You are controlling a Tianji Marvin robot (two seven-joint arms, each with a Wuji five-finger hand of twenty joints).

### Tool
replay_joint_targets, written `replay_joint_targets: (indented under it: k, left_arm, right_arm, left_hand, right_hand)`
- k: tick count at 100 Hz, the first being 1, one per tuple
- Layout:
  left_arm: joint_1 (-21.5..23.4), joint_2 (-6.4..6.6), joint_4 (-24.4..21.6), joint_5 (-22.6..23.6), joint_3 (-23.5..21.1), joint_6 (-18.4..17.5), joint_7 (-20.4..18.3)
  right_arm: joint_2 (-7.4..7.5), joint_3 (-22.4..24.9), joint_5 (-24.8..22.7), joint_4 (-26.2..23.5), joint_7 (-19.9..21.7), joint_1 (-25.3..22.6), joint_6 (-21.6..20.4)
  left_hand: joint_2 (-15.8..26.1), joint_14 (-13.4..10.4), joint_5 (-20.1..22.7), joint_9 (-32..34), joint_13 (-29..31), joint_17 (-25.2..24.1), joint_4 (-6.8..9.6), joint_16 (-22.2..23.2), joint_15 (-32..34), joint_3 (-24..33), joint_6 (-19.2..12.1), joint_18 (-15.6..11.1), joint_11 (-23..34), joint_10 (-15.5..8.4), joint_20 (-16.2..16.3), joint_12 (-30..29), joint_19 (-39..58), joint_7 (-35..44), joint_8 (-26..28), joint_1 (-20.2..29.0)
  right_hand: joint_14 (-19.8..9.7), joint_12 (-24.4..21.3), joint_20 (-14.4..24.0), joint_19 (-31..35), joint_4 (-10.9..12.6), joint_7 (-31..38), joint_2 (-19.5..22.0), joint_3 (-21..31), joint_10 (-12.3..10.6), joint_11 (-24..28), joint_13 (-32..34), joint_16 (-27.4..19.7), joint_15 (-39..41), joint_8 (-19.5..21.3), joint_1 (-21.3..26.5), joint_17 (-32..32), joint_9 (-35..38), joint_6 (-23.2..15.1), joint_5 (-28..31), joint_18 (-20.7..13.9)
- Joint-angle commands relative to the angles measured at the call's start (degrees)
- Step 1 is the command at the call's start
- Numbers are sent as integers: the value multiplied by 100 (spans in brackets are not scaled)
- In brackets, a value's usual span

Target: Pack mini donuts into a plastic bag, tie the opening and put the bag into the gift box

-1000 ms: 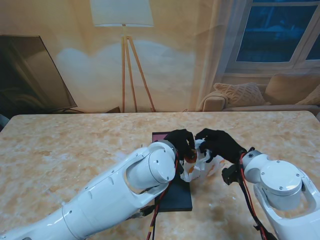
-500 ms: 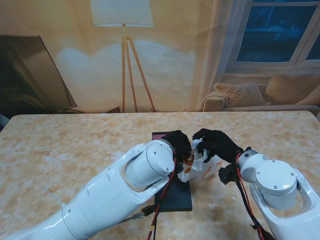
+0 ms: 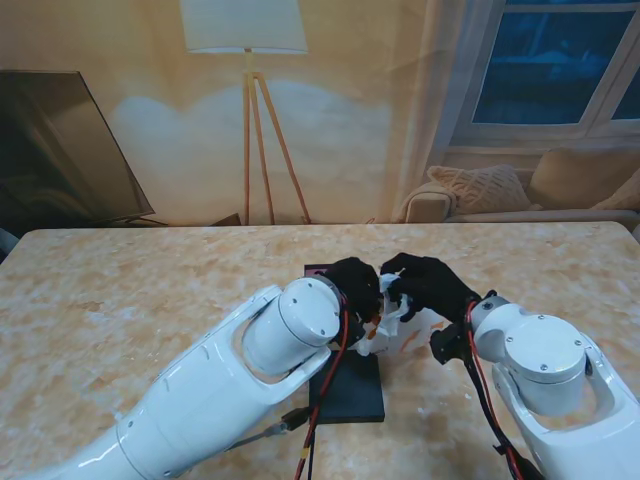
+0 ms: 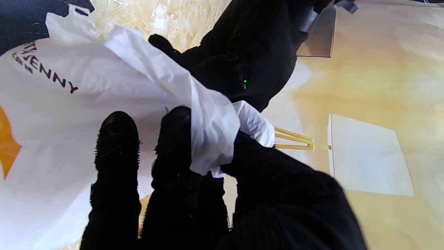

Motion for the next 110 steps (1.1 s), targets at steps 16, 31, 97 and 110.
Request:
replay_joint_targets:
  k: [16, 31, 97, 110]
  left_arm:
    - [268, -174, -59, -752, -277, -100, 104]
    - [400, -218, -161, -1310, -550, 69, 143]
    - [578, 46, -389, -1559, -822, -231, -176]
    - [667, 50, -467, -1794, -932, -247, -163]
  right_arm:
    - [-71, -16, 127, -48, 64, -33, 92]
    - [-79, -18, 187, -56, 53, -26, 127]
    - [-49, 124, -43, -104, 72, -102, -113]
    - [-61, 162, -43, -93, 26, -101, -88]
  left_hand:
    - [311, 435, -134, -433, -534, -142, 61, -244, -270, -223, 42, -298, -71, 58, -412, -198, -487, -232, -20, 289]
    - [734, 751, -239, -754, -1164, -650, 171, -328, -208, -610, 87, 333, -181, 66, -236, -330, -947, -408, -8, 505]
    - [2451, 1271, -548, -1631, -2450, -2448, 550, -746, -390, -2031, 225, 1074, -486, 224, 256, -652, -952, -1245, 40, 1239]
    - [3392, 1494, -825, -2080, -2935, -3013, 725, -814, -642, -3301, 387, 1323, -702, 391, 413, -693, -1127, -1638, 47, 1962]
  right_hand:
    - [-189, -78, -83, 29, -4, 272, 197, 14, -238, 96, 144, -129, -2, -29, 79, 48, 65, 11, 4, -60]
    - [-170, -51, -82, 28, -6, 275, 207, 7, -234, 112, 97, -97, 56, -16, 78, 15, 45, 2, -8, -49]
    - [-144, 70, -4, 73, 21, 282, 230, 18, -253, 165, -16, 2, 255, 136, 59, -136, -15, -40, -20, -53]
    - [-142, 83, 24, 86, 25, 265, 230, 23, -242, 169, -26, 12, 283, 159, 54, -160, -13, -44, -14, -49]
